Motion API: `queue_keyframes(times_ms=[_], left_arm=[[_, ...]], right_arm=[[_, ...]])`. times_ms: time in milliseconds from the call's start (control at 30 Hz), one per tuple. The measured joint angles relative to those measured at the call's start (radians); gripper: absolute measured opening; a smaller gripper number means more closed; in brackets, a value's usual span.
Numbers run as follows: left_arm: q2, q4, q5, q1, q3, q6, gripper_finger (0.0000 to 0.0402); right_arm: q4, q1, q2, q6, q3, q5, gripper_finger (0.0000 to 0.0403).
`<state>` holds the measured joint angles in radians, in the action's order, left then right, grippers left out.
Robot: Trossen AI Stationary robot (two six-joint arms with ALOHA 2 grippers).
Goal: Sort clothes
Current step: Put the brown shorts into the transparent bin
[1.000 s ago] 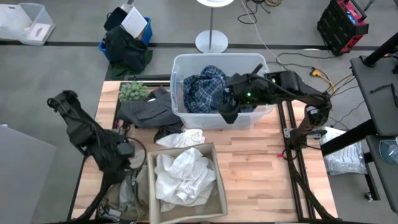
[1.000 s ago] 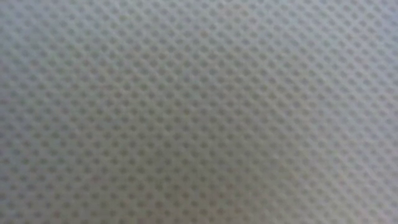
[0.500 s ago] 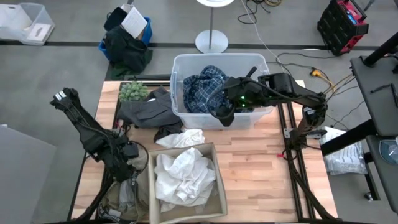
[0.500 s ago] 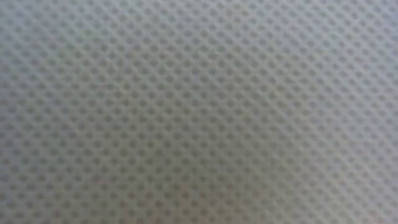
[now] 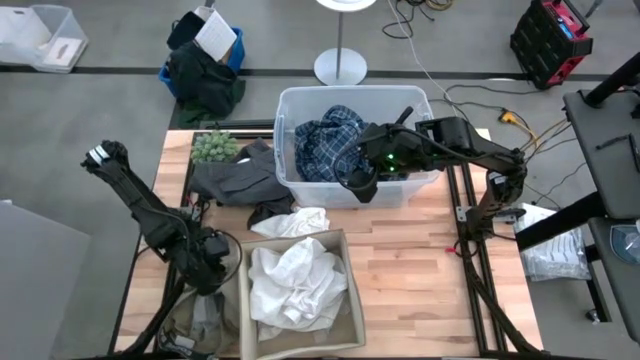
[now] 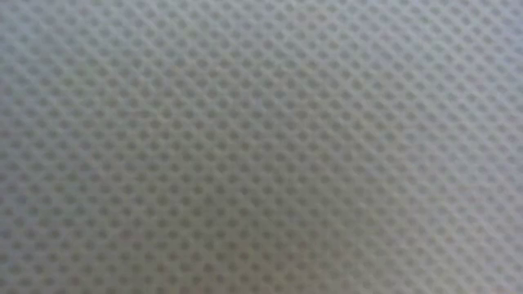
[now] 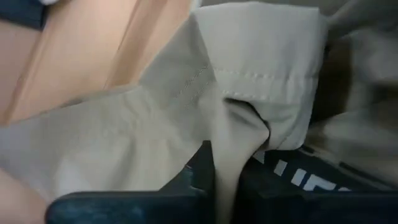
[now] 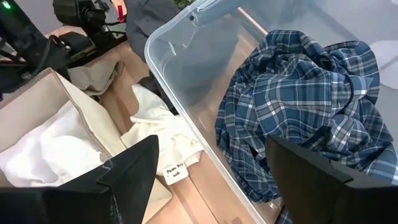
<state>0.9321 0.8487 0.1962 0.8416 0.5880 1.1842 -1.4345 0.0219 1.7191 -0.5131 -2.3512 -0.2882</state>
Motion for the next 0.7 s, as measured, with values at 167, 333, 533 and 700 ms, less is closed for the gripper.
queue_keyframes(times_ms=[167, 333, 533, 700], left_arm=[[0.0, 0.13, -0.023, 0.003, 0.224, 0.003, 0.0002], [0.032, 0.33, -0.005, 0.005, 0.606, -0.001, 0.0001], [0.124, 0.526, 0.287, -0.007, 1.074, -0.116, 0.0001], [0.222, 0.526, 0.562, -0.046, 1.432, -0.371, 0.0]], right_arm=[[-0.005, 0.0, 0.0, 0.0, 0.0, 0.0, 0.0289], [-0.005, 0.0, 0.0, 0.007, 0.0, 0.0, 0.0286], [-0.004, 0.0, 0.0, 0.015, 0.0, -0.026, 0.0278], [-0.004, 0.0, 0.0, 0.016, 0.0, -0.037, 0.0278]])
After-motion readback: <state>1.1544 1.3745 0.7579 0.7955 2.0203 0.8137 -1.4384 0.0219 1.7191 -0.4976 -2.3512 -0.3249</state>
